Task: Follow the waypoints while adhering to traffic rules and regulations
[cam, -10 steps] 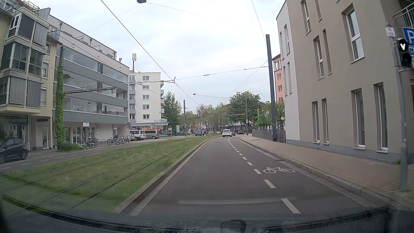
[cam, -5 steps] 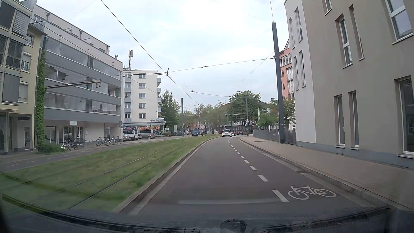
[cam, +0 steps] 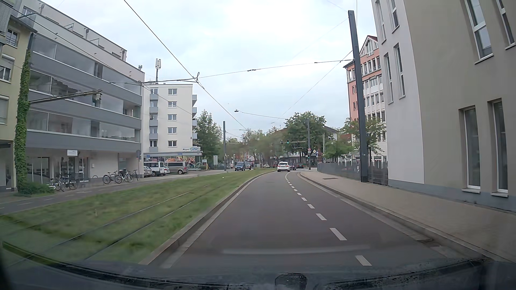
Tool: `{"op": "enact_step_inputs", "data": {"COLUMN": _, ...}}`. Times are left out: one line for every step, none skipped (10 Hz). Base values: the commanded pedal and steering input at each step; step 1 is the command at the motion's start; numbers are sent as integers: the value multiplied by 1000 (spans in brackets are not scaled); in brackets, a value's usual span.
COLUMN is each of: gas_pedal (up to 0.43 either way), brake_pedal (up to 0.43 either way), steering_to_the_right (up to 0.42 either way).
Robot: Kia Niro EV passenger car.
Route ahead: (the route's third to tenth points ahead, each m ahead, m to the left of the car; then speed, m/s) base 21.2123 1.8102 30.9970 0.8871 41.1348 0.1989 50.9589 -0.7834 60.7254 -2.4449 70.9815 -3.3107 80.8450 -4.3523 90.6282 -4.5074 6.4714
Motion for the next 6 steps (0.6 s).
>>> {"op": "enact_step_inputs", "data": {"gas_pedal": 98, "brake_pedal": 0, "steering_to_the_right": 1}}
{"op": "enact_step_inputs", "data": {"gas_pedal": 98, "brake_pedal": 0, "steering_to_the_right": 0}}
{"op": "enact_step_inputs", "data": {"gas_pedal": 98, "brake_pedal": 0, "steering_to_the_right": 0}}
{"op": "enact_step_inputs", "data": {"gas_pedal": 98, "brake_pedal": 0, "steering_to_the_right": 0}}
{"op": "enact_step_inputs", "data": {"gas_pedal": 98, "brake_pedal": 0, "steering_to_the_right": 0}}
{"op": "enact_step_inputs", "data": {"gas_pedal": 98, "brake_pedal": 0, "steering_to_the_right": -1}}
